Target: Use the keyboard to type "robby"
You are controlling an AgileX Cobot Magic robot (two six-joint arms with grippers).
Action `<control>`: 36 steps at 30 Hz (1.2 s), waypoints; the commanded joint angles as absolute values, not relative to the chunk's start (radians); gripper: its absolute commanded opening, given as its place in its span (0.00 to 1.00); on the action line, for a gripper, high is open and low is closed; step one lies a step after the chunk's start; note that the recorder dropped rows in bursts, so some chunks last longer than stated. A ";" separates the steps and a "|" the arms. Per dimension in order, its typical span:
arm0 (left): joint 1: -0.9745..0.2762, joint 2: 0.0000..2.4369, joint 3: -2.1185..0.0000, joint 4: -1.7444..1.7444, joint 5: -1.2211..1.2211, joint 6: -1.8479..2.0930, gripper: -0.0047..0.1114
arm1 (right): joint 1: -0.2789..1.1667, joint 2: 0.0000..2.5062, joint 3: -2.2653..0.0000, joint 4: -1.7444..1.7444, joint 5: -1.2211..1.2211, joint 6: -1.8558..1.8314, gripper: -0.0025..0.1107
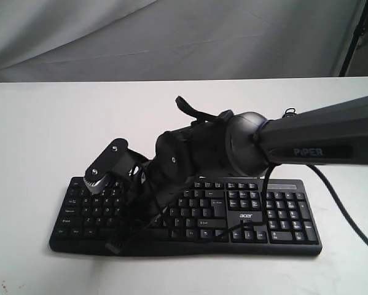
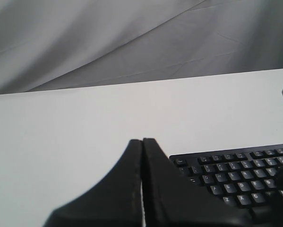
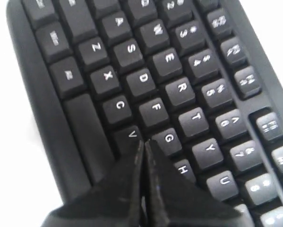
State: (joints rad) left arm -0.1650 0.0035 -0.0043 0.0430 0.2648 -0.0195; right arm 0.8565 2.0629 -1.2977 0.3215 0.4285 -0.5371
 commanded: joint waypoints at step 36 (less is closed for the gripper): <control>-0.171 0.000 0.000 0.048 0.259 -0.022 0.04 | 0.779 2.091 -1.385 0.298 0.465 -0.493 0.02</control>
State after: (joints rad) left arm -0.1650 0.0035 -0.0043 0.0430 0.2648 -0.0195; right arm 0.7785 2.0919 -1.3766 0.2891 0.4500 -0.4909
